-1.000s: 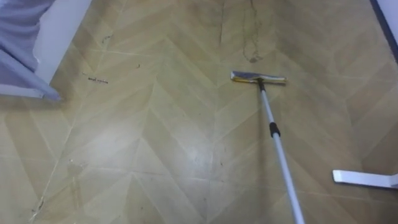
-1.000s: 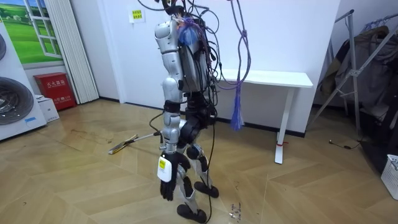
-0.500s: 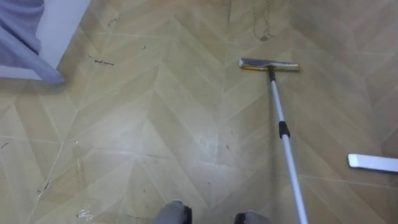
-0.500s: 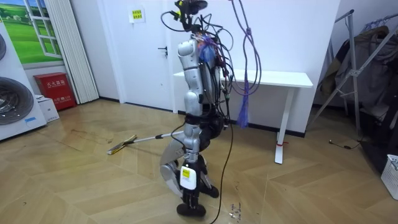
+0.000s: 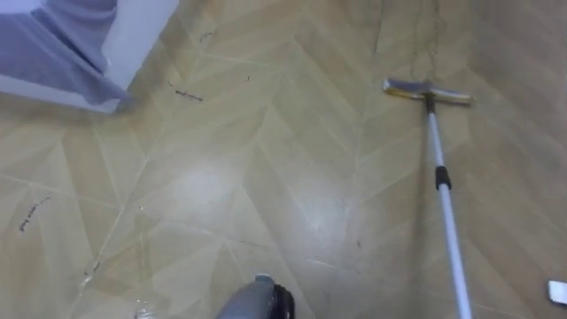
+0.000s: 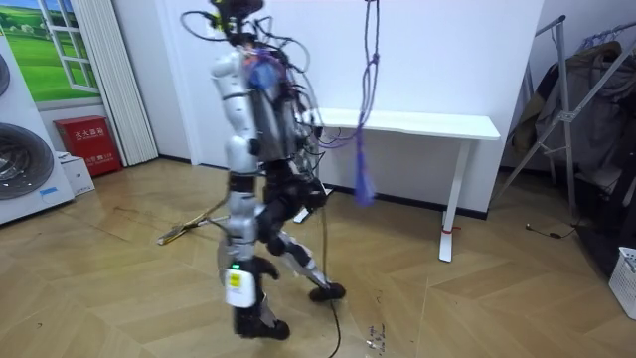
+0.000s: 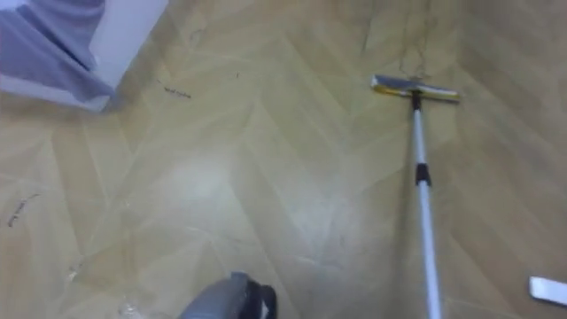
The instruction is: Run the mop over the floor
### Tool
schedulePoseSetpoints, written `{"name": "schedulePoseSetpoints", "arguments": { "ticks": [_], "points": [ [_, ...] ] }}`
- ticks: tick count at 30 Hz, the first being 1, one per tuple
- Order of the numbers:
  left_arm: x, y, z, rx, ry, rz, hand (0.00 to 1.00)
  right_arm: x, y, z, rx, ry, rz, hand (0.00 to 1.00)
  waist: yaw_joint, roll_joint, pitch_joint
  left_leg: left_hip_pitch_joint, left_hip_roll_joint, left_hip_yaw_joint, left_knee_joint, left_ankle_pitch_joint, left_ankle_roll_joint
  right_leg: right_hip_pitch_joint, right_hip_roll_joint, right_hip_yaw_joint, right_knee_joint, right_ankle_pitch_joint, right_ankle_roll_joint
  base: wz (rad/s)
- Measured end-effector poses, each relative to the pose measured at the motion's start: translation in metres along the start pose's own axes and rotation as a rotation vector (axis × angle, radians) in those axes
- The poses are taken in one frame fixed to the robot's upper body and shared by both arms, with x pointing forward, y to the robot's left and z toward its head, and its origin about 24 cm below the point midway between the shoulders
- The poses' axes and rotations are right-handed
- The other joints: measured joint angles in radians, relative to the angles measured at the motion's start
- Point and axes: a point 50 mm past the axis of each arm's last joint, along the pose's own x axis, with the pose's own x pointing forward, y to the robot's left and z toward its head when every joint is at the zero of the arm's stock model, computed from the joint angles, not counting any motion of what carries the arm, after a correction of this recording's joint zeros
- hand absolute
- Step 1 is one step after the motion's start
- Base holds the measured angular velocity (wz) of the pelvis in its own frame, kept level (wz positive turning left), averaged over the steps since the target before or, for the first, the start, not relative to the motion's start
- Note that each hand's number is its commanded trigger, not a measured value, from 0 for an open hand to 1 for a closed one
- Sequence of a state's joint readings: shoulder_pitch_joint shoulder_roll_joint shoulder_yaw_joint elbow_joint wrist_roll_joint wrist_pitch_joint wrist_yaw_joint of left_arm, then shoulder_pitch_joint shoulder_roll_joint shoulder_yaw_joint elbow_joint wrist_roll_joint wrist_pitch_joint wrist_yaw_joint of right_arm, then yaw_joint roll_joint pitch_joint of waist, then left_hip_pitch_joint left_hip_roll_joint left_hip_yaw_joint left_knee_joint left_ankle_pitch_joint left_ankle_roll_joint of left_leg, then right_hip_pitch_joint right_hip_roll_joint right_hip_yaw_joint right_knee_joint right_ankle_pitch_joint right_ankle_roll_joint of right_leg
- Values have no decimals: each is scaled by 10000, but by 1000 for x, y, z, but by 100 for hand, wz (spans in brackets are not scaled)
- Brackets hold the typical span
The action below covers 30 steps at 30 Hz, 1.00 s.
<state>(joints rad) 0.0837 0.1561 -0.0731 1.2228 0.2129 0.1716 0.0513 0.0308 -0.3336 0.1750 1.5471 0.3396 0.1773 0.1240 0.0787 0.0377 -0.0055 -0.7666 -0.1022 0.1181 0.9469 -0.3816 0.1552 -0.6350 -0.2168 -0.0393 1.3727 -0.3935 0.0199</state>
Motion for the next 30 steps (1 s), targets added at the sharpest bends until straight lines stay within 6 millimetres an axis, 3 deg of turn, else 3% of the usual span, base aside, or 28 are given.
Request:
{"name": "schedulePoseSetpoints", "arguments": {
  "ticks": [2,4,5,7,8,9,10,11,12,13,14,15,16,17,18,19,20,21,22,23,24,25,26,27,28,29,30],
  "points": [
    [-1,3,11,-31,-478,254,0,2,4,-9,67,196,90,100,-227,198,93,141,-87,-219,-34,-222,62,-1100,472,311,400,-44,60,11],
    [-1,5,21,-51,-867,508,0,3,15,-12,71,251,245,100,-521,235,115,273,-208,-312,-296,-301,79,-2077,682,279,-318,-59,78,16],
    [-2,3,28,-47,-1065,572,0,4,21,-13,75,281,287,100,-550,275,126,399,-200,-416,-443,-405,33,-2470,854,228,-1434,-53,71,-4],
    [-2,-2,29,19,-1100,475,0,5,26,-15,67,366,308,100,-586,283,157,746,-184,-548,-605,-645,-69,-2608,1001,146,-3404,72,-58,-7],
    [-2,-4,26,102,-1007,421,0,5,27,-15,51,459,322,100,-574,241,184,1013,-155,-569,-619,-903,-140,-2580,1019,14,-4520,392,-171,-9],
    [-2,-6,21,81,-811,373,0,4,26,-13,65,530,235,100,-495,220,194,1315,-102,-586,-599,-1162,-238,-2442,1151,-34,-4721,888,-298,-11],
    [-2,-7,18,95,-698,346,0,4,26,-9,75,469,186,100,-416,184,207,1446,-46,-615,-587,-1278,-321,-2262,1201,-38,-4724,907,-317,-20],
    [-2,-8,13,92,-473,330,0,2,25,3,37,313,136,100,-296,241,206,1647,139,-666,-401,-1465,-525,-2003,1338,-207,-4685,800,-459,-22],
    [-2,-5,11,74,-309,392,0,-1,26,16,48,109,101,100,-170,241,202,1685,325,-626,177,-1486,-667,-1805,1485,-226,-4516,599,-668,-15],
    [-2,-4,10,47,-285,429,0,-3,26,25,15,-58,67,100,-132,201,229,1573,441,-583,681,-1381,-861,-1725,1504,-302,-4353,417,-745,-4],
    [-1,-1,10,-26,-244,542,0,-7,24,44,-3,-349,-31,100,-20,65,261,1152,704,-435,1943,-927,-1333,-1637,1569,-344,-3904,-3,-864,-4],
    [-1,1,10,-69,-250,692,0,-14,23,65,-8,-840,-113,100,134,-93,289,611,921,-363,3297,-168,-1540,-1594,1682,-274,-3421,-449,-920,-5],
    [-1,1,10,-65,-270,704,0,-17,23,77,-2,-1155,-130,100,174,-147,323,298,990,-393,3964,425,-1628,-1540,1760,-251,-3237,-663,-949,-6],
    [-1,2,11,-45,-301,708,0,-25,23,98,130,-1764,-50,100,306,-334,329,-374,1054,-360,5053,1820,-1745,-1511,1839,-110,-2850,-1020,-992,0],
    [-2,2,13,-48,-410,677,0,-30,23,111,299,-2177,65,100,493,-500,314,-1027,1060,-365,5747,2371,-1794,-1509,1872,-57,-2533,-1352,-1082,0],
    [-2,2,15,-57,-486,660,0,-34,23,119,347,-2484,171,100,553,-566,330,-1416,1079,-368,5876,2313,-1717,-1504,1872,-59,-2407,-1502,-1099,0],
    [-3,2,17,-90,-651,615,0,-39,24,132,470,-2987,416,100,756,-671,374,-2063,1158,-312,5578,2020,-1574,-1405,1871,-63,-2260,-1738,-1111,-11],
    [-3,0,13,-121,-608,479,0,-42,26,137,537,-3182,596,100,984,-755,412,-2343,1244,-228,4482,1647,-1564,-1111,1875,-68,-2279,-1948,-1155,-14],
    [-3,-1,10,-130,-554,419,0,-41,27,136,620,-3177,674,100,1005,-752,395,-2345,1221,-246,3618,1539,-1605,-899,1872,-66,-2341,-2072,-1118,-13],
    [-3,-3,5,-79,-445,278,0,-38,26,130,705,-3034,833,100,999,-709,371,-2145,1161,-303,1596,1502,-1606,-397,1857,-83,-2568,-2306,-969,-4],
    [-3,-4,-2,78,-215,106,0,-32,24,117,637,-2675,828,100,972,-540,310,-1787,1145,-302,-91,1724,-1368,197,1821,-134,-2872,-2552,-856,5],
    [-3,-4,-3,138,-142,50,0,-28,22,107,531,-2429,782,100,894,-546,281,-1625,1052,-243,-185,1676,-1086,492,1719,-148,-3019,-2685,-729,29],
    [-2,-4,-5,121,-50,-26,0,-19,16,83,535,-1835,626,100,743,-572,219,-1277,768,-119,-217,1303,-623,938,1449,-166,-3305,-2854,-442,42],
    [-2,-4,0,169,-196,-34,0,-13,7,61,511,-1269,368,100,615,-570,197,-1010,500,-11,-160,910,-410,1139,1190,-84,-3072,-2752,-219,39],
    [-2,-3,2,218,-270,-8,0,-10,4,50,519,-1001,255,100,547,-566,196,-872,360,44,-122,782,-296,1121,1030,-68,-2789,-2565,-25,24],
    [-2,-3,7,154,-421,30,0,-6,-1,29,424,-453,80,100,374,-495,154,-572,145,115,-55,453,-98,995,793,-68,-1967,-1904,170,18],
    [-3,-3,13,98,-715,80,0,-2,-4,10,401,38,-59,100,303,-312,61,-308,23,94,-39,162,17,741,792,87,-1250,-931,253,14]
  ]
}}
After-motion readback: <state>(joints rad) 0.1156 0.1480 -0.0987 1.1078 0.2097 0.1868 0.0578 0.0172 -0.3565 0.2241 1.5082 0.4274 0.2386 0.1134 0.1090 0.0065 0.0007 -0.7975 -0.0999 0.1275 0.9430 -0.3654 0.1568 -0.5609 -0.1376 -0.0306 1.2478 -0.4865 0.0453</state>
